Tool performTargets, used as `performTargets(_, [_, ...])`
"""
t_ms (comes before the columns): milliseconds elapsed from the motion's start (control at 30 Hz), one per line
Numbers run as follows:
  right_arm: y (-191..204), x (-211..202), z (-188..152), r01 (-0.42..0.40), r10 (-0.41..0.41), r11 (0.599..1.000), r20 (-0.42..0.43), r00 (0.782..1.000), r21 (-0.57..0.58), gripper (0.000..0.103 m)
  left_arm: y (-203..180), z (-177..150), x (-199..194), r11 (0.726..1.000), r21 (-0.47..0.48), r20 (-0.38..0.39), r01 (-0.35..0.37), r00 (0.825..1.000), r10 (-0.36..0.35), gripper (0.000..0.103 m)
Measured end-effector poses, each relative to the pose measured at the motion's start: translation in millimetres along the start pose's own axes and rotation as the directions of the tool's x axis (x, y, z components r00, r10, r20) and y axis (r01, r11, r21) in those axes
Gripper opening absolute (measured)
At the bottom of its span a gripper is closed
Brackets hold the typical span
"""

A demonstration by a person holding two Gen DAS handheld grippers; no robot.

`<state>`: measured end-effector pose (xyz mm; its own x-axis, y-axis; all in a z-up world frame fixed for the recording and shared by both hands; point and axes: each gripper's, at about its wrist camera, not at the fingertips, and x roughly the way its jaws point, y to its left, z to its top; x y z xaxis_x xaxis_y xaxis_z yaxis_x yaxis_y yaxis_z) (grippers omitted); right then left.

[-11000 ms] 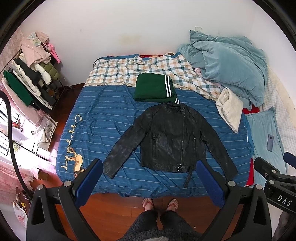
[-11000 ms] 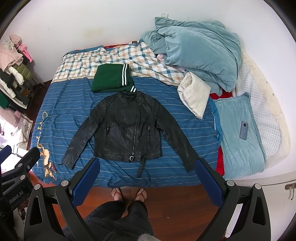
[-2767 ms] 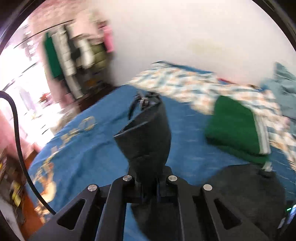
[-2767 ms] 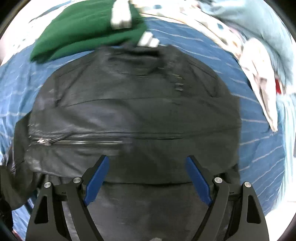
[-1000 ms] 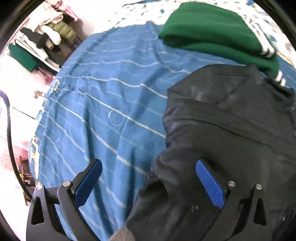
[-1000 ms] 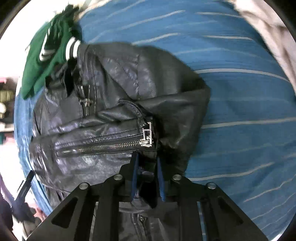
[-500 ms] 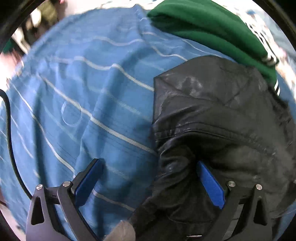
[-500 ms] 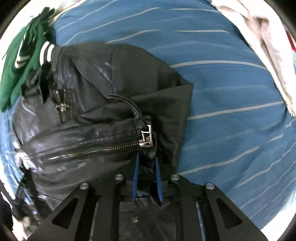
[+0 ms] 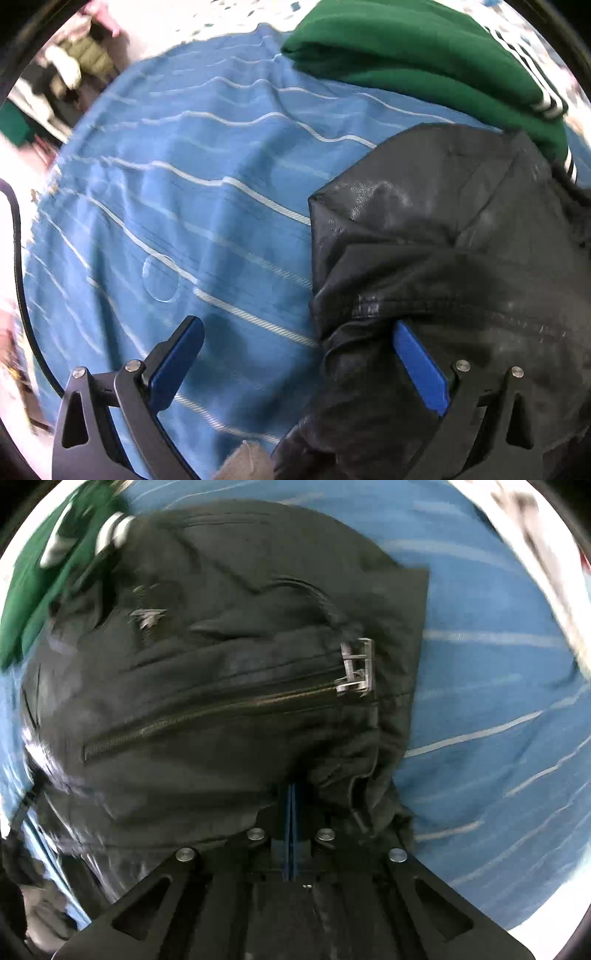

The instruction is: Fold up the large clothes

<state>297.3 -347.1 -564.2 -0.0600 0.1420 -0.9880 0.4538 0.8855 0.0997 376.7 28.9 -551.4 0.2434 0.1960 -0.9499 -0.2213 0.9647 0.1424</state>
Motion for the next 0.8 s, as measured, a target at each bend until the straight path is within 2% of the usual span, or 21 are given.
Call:
performTargets(67, [0.4,-3.7,7.0,0.033,-0.033,0.999,-0.031,0.999,0.009,0.000,-2.6,2.5,-12.7,0.999,0.030,0.006,-0.031,1.000,0.031,0.103])
performTargets(133, [20.3,-16.9,14.9,0.078,-0.079,0.996,-0.013,0.997,-0.044,0.009,-3.7,7.1,-36.2,0.999,0.036,0.042,-0.034,0.999,0.032,0.103])
performTargets(167, [30.6,-28.0,15.7,0.064,-0.062,0.995,0.022,0.998,-0.082,0.014,-5.3,10.5,-45.6,0.999,0.038,0.059,-0.021,0.998,0.018,0.103])
performTargets(200, [41.8,-37.2,17.1,0.027,-0.021,0.992,0.047,0.999,-0.121,0.018,-10.5,14.9,-49.9,0.998,0.049,0.076,-0.036,0.997,0.032,0.103])
performTargets(267, [60.3,-39.0,25.3,-0.031,0.043,0.983,0.064,0.997,-0.181,0.021,-21.5,21.6,-39.4,0.991,0.079,0.097,-0.110,0.990,0.102,0.103])
performTargets(300, [65.4,-33.5,31.0,-0.031,0.045,0.981,0.071,0.996,-0.193,0.021,-23.3,25.3,-24.2,0.986,0.083,0.088,-0.143,0.987,0.136,0.103])
performTargets(333, [67.8,-21.6,39.9,0.000,0.016,0.981,0.083,0.996,-0.193,0.021,-21.7,29.0,-10.0,0.987,0.073,0.063,-0.143,0.988,0.138,0.103])
performTargets(400, [62.1,2.6,54.0,0.037,-0.026,0.984,0.064,0.998,-0.176,0.019,-14.1,33.4,3.3,0.996,0.021,0.033,-0.091,0.995,0.090,0.103])
performTargets(500, [58.4,2.6,68.3,0.055,-0.050,0.986,0.036,0.998,-0.158,0.020,-19.2,35.6,-3.1,0.992,0.031,0.061,-0.119,0.991,0.117,0.103])
performTargets(567, [57.0,-8.2,73.1,0.009,-0.003,0.988,0.035,0.999,-0.157,0.025,-26.1,32.4,-12.7,0.988,0.037,0.079,-0.151,0.986,0.148,0.103])
performTargets(600, [49.8,-16.1,72.6,-0.013,0.019,0.989,0.039,0.999,-0.146,0.033,-30.2,29.4,-19.8,0.985,0.037,0.084,-0.167,0.983,0.164,0.103])
performTargets(667, [23.5,-36.7,69.3,-0.040,0.046,0.993,0.053,0.998,-0.114,0.041,-34.4,24.7,-33.4,0.980,0.030,0.101,-0.197,0.976,0.194,0.103])
performTargets(700, [12.9,-43.4,67.9,-0.049,0.056,0.993,0.061,0.997,-0.112,0.041,-37.0,20.9,-41.4,0.978,0.028,0.110,-0.207,0.973,0.203,0.103])
performTargets(733, [1.5,-47.7,65.0,-0.020,0.029,0.992,0.066,0.997,-0.125,0.041,-40.1,17.2,-45.3,0.976,0.031,0.108,-0.215,0.972,0.210,0.103])
performTargets(800, [-18.3,-35.8,59.8,0.106,-0.101,0.980,0.039,0.994,-0.168,0.041,-38.6,13.0,-38.1,0.966,0.044,0.090,-0.254,0.964,0.249,0.103])
